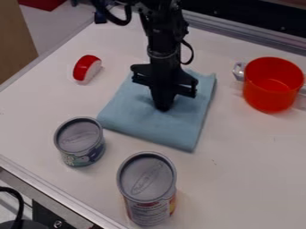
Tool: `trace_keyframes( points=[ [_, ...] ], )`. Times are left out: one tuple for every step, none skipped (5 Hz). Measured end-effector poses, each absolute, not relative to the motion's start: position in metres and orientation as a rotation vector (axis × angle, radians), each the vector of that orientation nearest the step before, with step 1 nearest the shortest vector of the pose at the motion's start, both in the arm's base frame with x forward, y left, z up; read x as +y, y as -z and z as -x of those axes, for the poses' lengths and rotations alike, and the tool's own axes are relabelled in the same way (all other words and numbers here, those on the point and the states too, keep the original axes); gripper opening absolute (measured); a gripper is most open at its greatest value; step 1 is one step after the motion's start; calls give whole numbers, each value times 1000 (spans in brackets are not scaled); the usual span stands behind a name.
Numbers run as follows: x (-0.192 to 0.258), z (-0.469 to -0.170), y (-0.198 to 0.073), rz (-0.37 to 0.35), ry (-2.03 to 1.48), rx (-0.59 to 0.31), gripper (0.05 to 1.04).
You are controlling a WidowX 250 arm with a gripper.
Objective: Move the blue cloth to the right bottom of the table.
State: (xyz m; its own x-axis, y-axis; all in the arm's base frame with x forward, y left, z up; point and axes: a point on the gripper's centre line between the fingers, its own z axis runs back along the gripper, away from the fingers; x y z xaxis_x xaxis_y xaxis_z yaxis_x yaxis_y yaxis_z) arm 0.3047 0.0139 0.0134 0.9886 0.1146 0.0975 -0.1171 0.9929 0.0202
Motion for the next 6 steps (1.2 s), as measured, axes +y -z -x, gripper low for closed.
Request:
trace_keyframes(
  points=[
    [9,-287,-14,-20,-44,-92,53],
    [2,-287,-13,-26,19,-111,53],
    [-1,-289,-13,-55,150,-147,52],
    [-8,-294,-14,-64,243,-179,52],
    [-25,-295,-14,-67,395,-187,52],
    [-39,-290,-14,-52,448,-170,52]
  ],
)
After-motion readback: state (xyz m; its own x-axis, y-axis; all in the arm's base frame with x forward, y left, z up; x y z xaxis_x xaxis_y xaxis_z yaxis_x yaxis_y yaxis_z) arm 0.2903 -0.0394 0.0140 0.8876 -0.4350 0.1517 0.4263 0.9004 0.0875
